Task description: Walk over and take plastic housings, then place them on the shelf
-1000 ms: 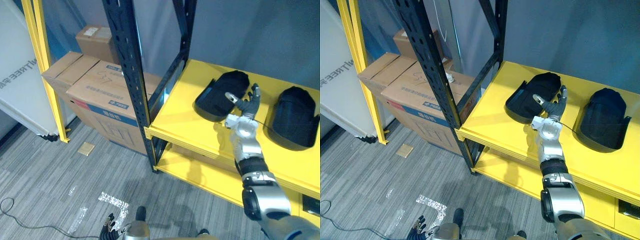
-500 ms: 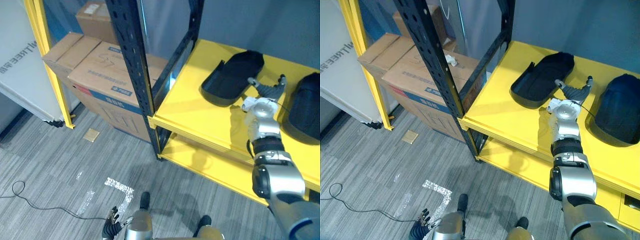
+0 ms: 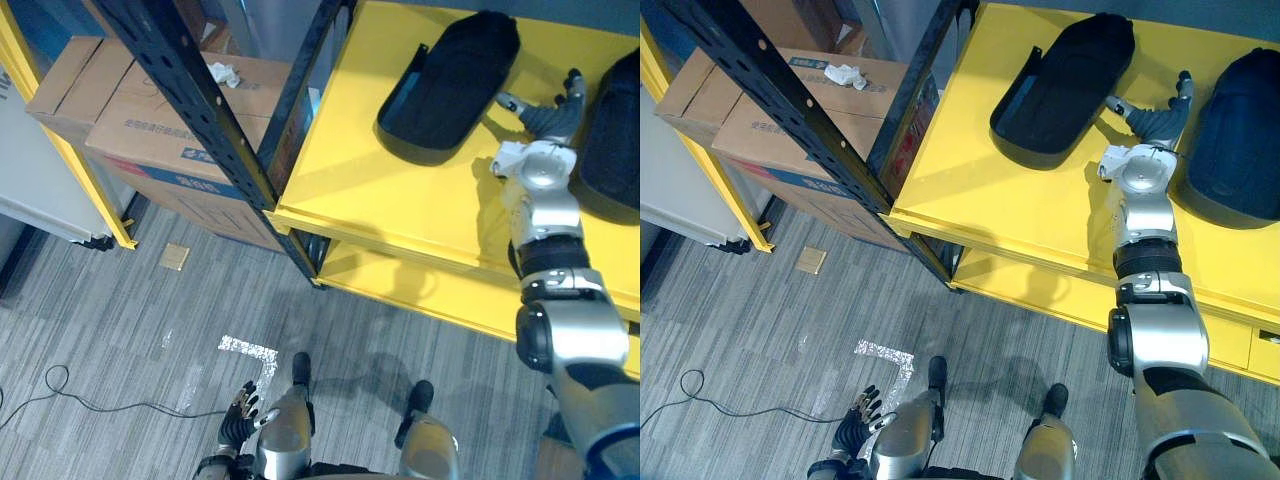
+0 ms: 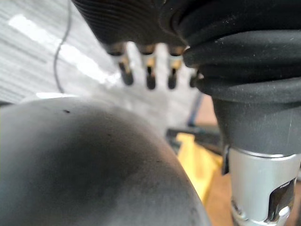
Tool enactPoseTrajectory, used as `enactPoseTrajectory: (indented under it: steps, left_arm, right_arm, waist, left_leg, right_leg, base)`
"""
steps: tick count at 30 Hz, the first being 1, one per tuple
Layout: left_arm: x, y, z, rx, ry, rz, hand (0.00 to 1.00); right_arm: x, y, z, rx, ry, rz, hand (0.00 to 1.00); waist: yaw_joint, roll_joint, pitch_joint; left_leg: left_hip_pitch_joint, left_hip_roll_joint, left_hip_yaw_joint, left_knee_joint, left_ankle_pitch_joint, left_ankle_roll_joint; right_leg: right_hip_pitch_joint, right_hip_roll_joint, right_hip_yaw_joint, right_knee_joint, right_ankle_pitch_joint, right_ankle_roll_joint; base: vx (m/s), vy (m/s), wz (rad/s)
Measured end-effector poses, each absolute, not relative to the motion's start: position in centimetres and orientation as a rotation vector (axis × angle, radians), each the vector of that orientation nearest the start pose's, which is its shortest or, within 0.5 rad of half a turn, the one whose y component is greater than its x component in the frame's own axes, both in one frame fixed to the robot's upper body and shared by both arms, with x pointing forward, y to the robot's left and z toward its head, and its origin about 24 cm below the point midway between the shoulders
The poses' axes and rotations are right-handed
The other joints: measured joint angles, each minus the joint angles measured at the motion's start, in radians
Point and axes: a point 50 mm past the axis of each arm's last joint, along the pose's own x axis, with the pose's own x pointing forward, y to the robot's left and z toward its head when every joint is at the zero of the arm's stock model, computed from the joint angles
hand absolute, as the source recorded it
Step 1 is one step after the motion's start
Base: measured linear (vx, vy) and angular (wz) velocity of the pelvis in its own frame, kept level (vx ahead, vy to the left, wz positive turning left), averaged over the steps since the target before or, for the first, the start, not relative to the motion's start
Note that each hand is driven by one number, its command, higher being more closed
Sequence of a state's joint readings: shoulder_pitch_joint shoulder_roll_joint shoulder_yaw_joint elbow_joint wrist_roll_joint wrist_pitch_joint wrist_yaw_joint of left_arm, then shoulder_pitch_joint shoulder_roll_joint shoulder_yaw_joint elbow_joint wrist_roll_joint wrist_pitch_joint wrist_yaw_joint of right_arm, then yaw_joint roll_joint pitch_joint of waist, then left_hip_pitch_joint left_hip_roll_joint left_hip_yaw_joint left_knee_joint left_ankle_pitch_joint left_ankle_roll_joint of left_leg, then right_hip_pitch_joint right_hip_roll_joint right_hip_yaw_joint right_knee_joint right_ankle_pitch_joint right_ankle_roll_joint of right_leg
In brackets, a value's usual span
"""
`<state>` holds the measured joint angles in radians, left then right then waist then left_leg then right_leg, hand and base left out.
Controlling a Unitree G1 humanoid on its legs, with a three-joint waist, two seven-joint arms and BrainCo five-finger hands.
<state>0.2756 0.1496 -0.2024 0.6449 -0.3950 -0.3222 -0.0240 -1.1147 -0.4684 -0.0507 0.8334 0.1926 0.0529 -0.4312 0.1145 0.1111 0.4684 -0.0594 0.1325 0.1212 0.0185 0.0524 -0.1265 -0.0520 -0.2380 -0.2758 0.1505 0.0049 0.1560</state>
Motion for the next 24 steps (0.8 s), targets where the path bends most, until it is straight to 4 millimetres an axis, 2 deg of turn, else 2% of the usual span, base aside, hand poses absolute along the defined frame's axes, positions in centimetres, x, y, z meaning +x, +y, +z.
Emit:
enactPoseTrajectory:
  steps: [8, 16, 20, 24]
  left_arm:
    - [12.0, 17.1, -11.6, -0.189, 0.625, 0.068, 0.00]
    - [11.7, 16.9, -11.8, -0.241, 0.637, 0.094, 0.00]
    - [11.7, 16.4, -11.8, -0.254, 0.640, 0.085, 0.00]
    - [11.7, 16.1, -11.9, -0.256, 0.648, 0.070, 0.00]
  right_arm:
    - [40.2, -23.1, 27.0, -0.144, -0.357, -0.466, 0.00]
    - [40.4, -22.2, 26.9, -0.281, -0.362, -0.435, 0.00]
    - [40.2, -22.8, 27.4, -0.317, -0.380, -0.458, 0.00]
    - [40.1, -23.1, 27.7, -0.321, -0.386, -0.470, 0.00]
  waist:
    - [0.009, 0.024, 0.012]
    - [0.007, 0.031, 0.013]
    - [0.008, 0.053, 0.023]
    - [0.008, 0.059, 0.022]
  left_leg:
    - [-0.030, 0.003, 0.029, 0.032, -0.012, 0.004]
    - [-0.042, 0.004, 0.030, 0.059, -0.018, 0.002]
    - [-0.048, 0.001, 0.017, 0.058, -0.018, 0.002]
    - [-0.057, -0.004, -0.001, 0.058, -0.018, 0.002]
  right_leg:
    - [-0.059, -0.004, 0.037, 0.033, -0.001, -0.003]
    - [-0.074, -0.006, 0.049, 0.047, -0.002, -0.004]
    - [-0.072, -0.012, 0.034, 0.056, -0.005, -0.007]
    - [-0.076, -0.016, 0.025, 0.061, -0.006, -0.007]
  base:
    - [-0.04, 0.005, -0.12]
    - [-0.01, -0.002, -0.05]
    - [-0.04, 0.002, 0.09]
    - [-0.03, 0.000, 0.09]
